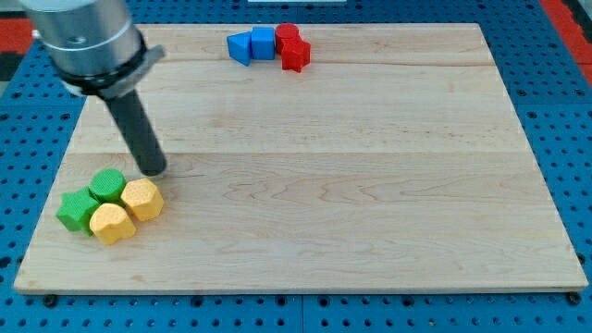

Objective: Separate the green circle from the green star

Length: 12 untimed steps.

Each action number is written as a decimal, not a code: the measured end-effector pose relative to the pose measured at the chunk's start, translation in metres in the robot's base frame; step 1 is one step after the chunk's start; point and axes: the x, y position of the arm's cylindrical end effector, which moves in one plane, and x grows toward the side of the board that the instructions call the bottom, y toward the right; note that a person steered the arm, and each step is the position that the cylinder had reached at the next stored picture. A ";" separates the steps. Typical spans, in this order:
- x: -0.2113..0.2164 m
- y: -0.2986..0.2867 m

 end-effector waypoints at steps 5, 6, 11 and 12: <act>-0.026 -0.064; -0.029 -0.144; 0.034 -0.079; 0.024 -0.042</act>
